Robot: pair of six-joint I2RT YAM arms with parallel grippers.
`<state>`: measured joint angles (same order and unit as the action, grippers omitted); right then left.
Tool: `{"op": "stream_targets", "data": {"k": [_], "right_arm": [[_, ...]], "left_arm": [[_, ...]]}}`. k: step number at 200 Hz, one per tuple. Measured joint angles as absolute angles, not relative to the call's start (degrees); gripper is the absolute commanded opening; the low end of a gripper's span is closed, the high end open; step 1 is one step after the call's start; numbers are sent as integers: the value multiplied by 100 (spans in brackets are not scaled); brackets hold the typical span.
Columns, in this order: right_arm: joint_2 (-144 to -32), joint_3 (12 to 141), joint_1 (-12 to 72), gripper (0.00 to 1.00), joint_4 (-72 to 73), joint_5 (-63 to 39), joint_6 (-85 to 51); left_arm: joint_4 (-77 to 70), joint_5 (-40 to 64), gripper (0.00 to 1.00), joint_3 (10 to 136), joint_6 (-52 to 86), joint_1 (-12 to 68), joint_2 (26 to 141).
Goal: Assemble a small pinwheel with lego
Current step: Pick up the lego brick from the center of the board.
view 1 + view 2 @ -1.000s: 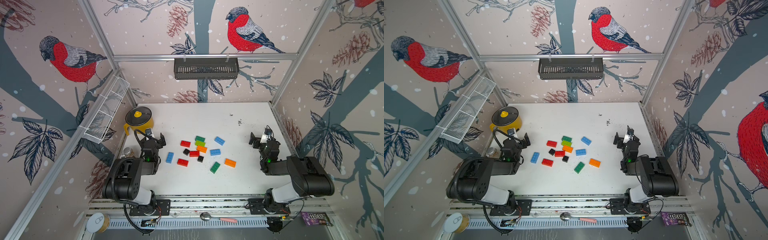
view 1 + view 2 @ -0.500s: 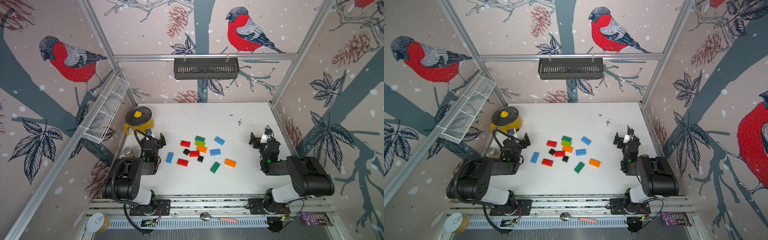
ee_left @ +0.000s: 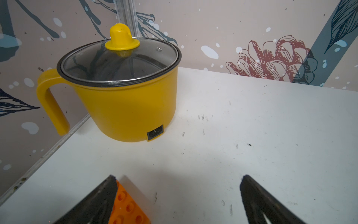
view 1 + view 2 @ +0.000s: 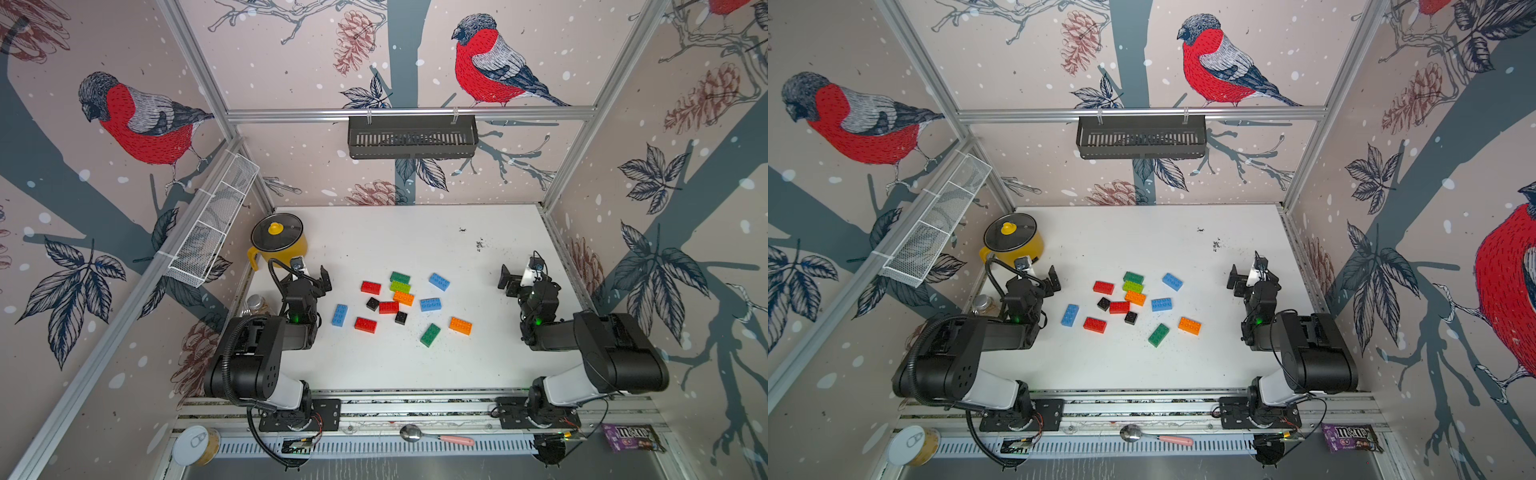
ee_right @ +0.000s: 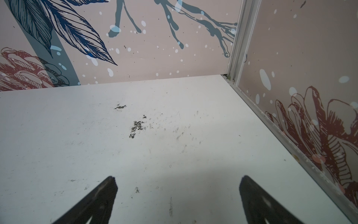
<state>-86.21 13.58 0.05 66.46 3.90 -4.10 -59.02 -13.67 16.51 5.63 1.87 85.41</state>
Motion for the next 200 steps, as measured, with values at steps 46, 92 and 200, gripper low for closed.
{"op": "stream_targets", "data": {"k": [46,92,200], "right_arm": [[-7832,1861,150,100,5621,1135,-569],[-7249,3317,102,100,3435,1918,-2250],[-7491,4351,1835,100,1793,460,-2655]], "left_arm": [[-5081,-1822,99,2147,635,187,7940],[-2215,-2379,99,3894,2646,381,7474],[-1601,1400,98,3033,4209,1358,5043]]}}
